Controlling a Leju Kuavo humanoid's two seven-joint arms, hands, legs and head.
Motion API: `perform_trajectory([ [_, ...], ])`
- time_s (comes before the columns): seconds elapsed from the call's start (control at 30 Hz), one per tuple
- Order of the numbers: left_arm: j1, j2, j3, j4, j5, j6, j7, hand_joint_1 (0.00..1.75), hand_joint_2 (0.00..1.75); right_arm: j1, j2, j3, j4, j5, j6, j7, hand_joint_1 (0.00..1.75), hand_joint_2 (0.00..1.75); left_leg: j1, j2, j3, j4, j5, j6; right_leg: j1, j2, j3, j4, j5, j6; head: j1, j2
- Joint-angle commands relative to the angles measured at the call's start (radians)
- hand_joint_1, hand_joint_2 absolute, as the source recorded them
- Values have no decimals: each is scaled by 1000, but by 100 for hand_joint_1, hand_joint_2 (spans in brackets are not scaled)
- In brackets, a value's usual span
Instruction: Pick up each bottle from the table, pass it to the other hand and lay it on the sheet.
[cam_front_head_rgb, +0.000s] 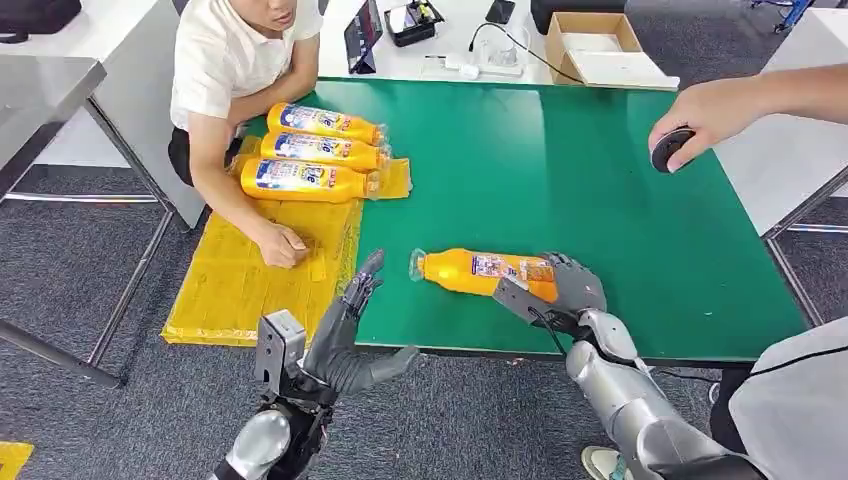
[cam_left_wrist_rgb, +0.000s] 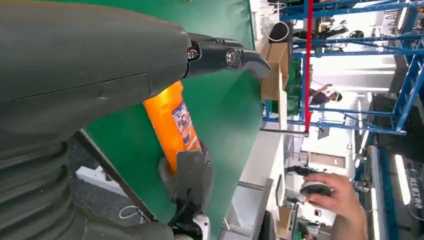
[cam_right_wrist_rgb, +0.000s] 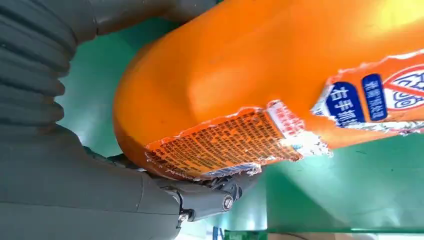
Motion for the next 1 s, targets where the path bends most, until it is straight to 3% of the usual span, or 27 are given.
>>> perform_trajectory([
  [0.03, -75, 3, 5, 111, 26, 2, -2, 0, 175, 6, -11, -10, 107, -21, 50, -1, 175, 175, 1, -2, 4, -1, 0, -1, 1, -2, 5, -2, -1, -2, 0, 0],
  [0.3, -80, 2, 10, 122, 44, 13, -17, 0, 175, 29, -22, -45, 112, -58, 68, -40, 175, 175, 2, -3, 8, -2, -1, -2, 2, -4, 9, -3, -2, -2, 0, 0],
  [0.33, -79, 4, 10, 117, 45, 22, -24, 0, 175, 38, -12, -89, 102, -109, 61, -106, 175, 175, 1, -3, 8, -2, -1, -2, 1, -4, 8, -2, -2, -2, 0, 0],
  [0.43, -72, 3, 18, 109, 49, 32, -28, 0, 175, 46, 2, -122, 86, -153, 61, -158, 175, 175, 2, -3, 9, -2, -1, -2, 2, -3, 9, -3, -2, -3, 0, 0],
  [0.6, -11, -1, 62, 54, 65, 75, -66, 0, 175, 88, 55, -205, -29, -322, 58, -381, 175, 175, 2, 2, 9, -2, -2, -2, 2, 2, 9, -2, -1, -3, 0, 0],
  [0.73, 7, -2, 71, 32, 66, 91, -77, 0, 175, 104, 59, -206, -58, -338, 54, -394, 175, 175, 2, 2, 7, -1, -2, -2, 2, 1, 7, 0, -2, -3, 0, 0],
  [0.83, 55, -27, 126, -22, -10, 248, -178, 0, 175, 162, 74, -208, -167, -433, 68, -467, 175, 175, 2, 1, 5, 0, -2, -2, 3, 0, 6, 0, -1, -2, 0, 0],
  [1.0, 84, -27, 139, -57, 5, 258, -178, 0, 175, 211, 73, -186, -243, -464, 61, -457, 175, 175, 3, 2, 4, 0, -3, -2, 3, 2, 5, 0, -3, -3, 0, 0],
])
